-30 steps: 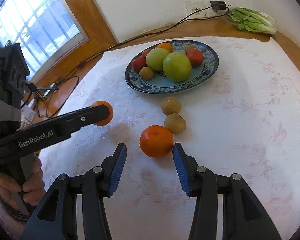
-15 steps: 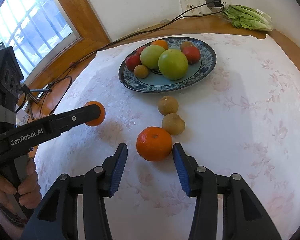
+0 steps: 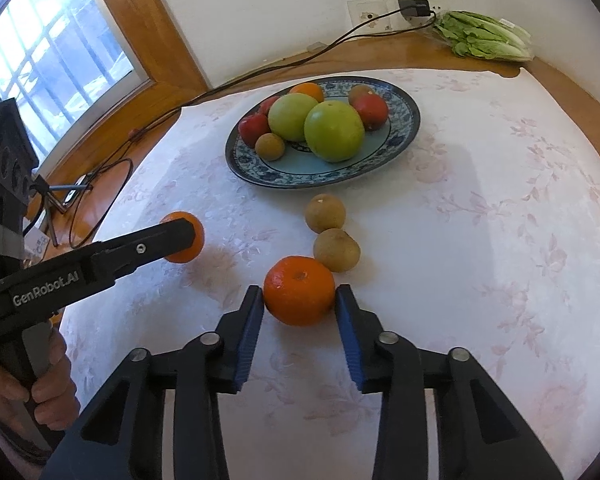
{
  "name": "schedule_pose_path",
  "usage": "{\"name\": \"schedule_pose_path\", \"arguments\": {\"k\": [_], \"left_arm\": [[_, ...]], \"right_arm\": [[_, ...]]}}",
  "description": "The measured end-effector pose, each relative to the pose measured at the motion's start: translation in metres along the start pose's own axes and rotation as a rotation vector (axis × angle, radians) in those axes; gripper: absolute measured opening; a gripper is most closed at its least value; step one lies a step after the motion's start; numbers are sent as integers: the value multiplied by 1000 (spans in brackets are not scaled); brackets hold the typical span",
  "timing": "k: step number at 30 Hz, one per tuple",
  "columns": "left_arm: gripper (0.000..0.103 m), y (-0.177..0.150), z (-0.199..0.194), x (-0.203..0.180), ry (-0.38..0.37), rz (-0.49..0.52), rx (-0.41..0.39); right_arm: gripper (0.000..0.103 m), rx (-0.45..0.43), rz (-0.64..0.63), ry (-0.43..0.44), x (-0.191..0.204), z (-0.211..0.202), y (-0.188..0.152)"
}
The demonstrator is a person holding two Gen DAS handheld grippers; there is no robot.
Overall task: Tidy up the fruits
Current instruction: 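Hold the orange up with the left tool while the right tool grasps the other orange, then carry both held oranges over the plate, one in each tool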
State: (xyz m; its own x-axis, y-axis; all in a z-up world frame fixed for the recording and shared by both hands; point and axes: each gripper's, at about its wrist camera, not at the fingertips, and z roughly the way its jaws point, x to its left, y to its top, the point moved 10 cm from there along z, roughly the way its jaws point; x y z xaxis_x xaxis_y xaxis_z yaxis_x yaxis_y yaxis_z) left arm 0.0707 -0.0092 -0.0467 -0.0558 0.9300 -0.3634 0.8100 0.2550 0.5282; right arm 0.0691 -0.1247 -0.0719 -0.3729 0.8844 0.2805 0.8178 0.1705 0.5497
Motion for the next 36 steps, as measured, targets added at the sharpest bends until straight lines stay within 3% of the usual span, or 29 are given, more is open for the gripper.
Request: {"name": "schedule_pose_path", "arguments": {"k": [20, 36], "left_arm": [[36, 2, -15, -18, 15, 42, -24], [36, 34, 0, -37, 18, 104, -28]], "right_arm": [[36, -35, 17, 42, -5, -22, -1], [36, -58, 2, 44, -24, -40, 33]]}}
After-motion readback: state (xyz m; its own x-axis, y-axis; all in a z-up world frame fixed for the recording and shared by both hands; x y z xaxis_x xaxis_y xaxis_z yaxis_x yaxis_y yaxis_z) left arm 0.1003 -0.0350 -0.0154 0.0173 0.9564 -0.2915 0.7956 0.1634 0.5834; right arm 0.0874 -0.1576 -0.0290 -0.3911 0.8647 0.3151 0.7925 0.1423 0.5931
